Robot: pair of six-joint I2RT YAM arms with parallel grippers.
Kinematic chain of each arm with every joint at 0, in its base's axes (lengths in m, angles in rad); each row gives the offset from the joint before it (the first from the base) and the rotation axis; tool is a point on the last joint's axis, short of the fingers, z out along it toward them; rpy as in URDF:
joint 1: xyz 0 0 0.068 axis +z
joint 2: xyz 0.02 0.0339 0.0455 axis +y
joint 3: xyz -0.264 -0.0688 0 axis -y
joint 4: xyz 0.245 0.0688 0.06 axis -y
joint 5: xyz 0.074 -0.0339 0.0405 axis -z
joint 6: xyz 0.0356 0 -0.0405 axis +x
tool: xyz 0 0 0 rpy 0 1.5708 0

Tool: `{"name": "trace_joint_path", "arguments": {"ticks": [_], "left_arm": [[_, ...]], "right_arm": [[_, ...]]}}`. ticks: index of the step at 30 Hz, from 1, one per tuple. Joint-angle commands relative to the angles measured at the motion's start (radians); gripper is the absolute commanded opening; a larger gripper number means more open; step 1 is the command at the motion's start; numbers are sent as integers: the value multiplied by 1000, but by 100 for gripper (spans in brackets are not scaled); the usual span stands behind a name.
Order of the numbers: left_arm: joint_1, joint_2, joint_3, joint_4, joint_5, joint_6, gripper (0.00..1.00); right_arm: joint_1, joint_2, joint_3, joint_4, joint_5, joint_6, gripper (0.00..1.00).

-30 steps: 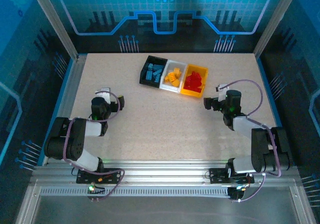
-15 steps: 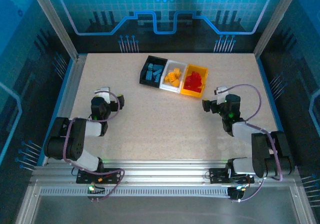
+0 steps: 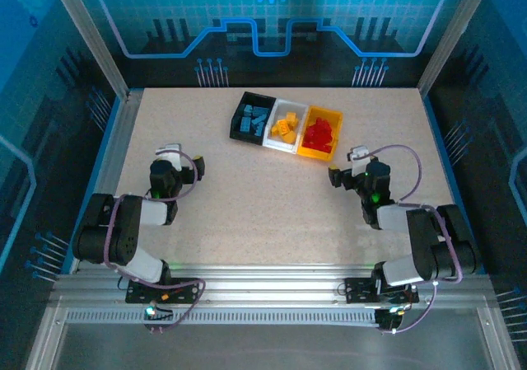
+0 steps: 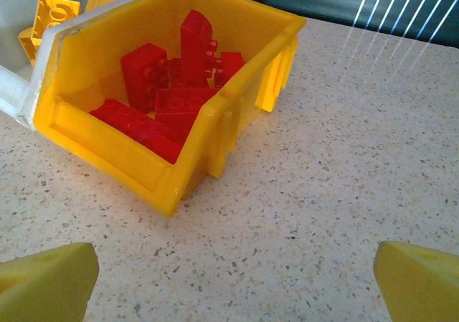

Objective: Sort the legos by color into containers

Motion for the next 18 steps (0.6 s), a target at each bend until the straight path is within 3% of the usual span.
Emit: {"name": "trace_joint_path", "arguments": {"ticks": [1, 4, 18], "left_arm": [[4, 4, 2, 26, 2, -5, 99], [5, 3, 2, 27, 2, -4, 99], [3, 3, 3, 25, 2, -3, 99]], "right_arm": [[-29, 44, 79, -39, -26, 12, 100], [-71, 66, 69, -8, -41, 63, 100], [-60, 70, 72, -8, -21, 54, 100]]}}
